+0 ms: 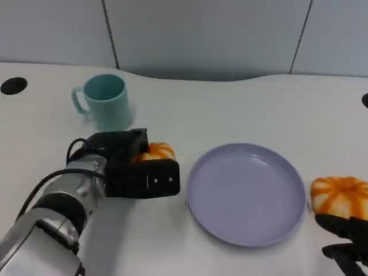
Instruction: Grasp the bread from the table and place it into the plate.
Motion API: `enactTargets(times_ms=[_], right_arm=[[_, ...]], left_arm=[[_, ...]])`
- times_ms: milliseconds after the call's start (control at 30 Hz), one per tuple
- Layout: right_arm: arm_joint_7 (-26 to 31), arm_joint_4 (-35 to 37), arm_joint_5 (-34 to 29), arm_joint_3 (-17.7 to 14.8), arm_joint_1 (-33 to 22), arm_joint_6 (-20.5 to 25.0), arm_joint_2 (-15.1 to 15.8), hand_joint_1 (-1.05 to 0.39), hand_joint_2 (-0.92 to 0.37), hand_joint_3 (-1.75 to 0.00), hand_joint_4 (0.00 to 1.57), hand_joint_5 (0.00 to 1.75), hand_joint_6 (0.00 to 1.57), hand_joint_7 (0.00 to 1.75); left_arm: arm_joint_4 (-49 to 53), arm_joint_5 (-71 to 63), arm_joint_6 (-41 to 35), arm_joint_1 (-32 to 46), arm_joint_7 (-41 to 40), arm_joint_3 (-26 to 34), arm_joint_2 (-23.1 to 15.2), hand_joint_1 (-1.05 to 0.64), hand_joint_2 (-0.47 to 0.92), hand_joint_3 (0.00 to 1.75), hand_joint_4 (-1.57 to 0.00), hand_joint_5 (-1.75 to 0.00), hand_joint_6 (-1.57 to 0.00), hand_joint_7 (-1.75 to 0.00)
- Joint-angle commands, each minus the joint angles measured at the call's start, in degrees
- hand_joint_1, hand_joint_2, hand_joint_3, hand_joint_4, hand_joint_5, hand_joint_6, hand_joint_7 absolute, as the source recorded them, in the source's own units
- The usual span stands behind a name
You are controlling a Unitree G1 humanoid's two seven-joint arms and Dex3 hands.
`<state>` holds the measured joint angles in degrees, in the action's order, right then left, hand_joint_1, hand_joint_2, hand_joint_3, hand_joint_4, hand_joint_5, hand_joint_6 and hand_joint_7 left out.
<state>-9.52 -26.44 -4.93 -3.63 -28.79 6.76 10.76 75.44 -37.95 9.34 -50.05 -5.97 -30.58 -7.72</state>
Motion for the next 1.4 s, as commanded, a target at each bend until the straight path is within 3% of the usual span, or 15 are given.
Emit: enactTargets(times_ms=[33,433,633,1000,1167,1400], right_arm=[[0.64,-0.06,-0.02,-0.28,-0.08,-0.77,-0.07,-0.4,-0.92,-0.42,0.47,0.71,0.69,0.01],[0.45,-0.09,-0.52,0.2,0.28,-0.01,0.15,-0.4,-0.92,-0.41,0.48,0.69,0.69,0.0],[0.34,-0.19,-0.96,0.62,0.82,0.75,0.37,-0.39,-0.92,-0.42,0.47,0.67,0.67,0.0],[0.51,-0.07,-1.6,2.07,1.55,0.88,0.06,-0.39,-0.92,-0.4,0.52,0.64,0.68,0.01],[0.63,-0.03,-0.94,2.29,1.52,1.01,-0.64,-0.38,-0.92,-0.39,0.53,0.64,0.69,0.01],[0.61,-1.19,-1.53,2.51,1.11,2.28,-0.83,-0.38,-0.92,-0.39,0.53,0.63,0.68,0.0]], left_arm=[[-1.46,3.43,3.16,0.68,0.3,3.49,-1.98,-0.11,0.87,0.09,-0.74,-1.75,-0.58,-1.75],[-15.15,14.22,14.2,0.15,10.03,12.41,-5.53,-0.08,0.82,0.07,-0.87,-1.75,-0.68,-1.75],[-22.65,15.88,13.66,-0.47,17.0,12.6,-4.19,-0.09,0.81,0.07,-0.88,-1.75,-0.68,-1.75],[-22.47,8.73,12.39,-2.85,20.81,3.34,3.8,-0.05,0.81,0.08,-0.86,-1.75,-0.66,-1.75],[-17.91,1.52,13.8,-4.58,14.65,-2.34,5.99,-0.06,0.8,0.08,-0.85,-1.75,-0.66,-1.75],[-12.84,-2.72,11.03,-5.56,11.14,-5.87,8.98,-0.08,0.84,0.1,-0.81,-1.75,-0.59,-1.75]])
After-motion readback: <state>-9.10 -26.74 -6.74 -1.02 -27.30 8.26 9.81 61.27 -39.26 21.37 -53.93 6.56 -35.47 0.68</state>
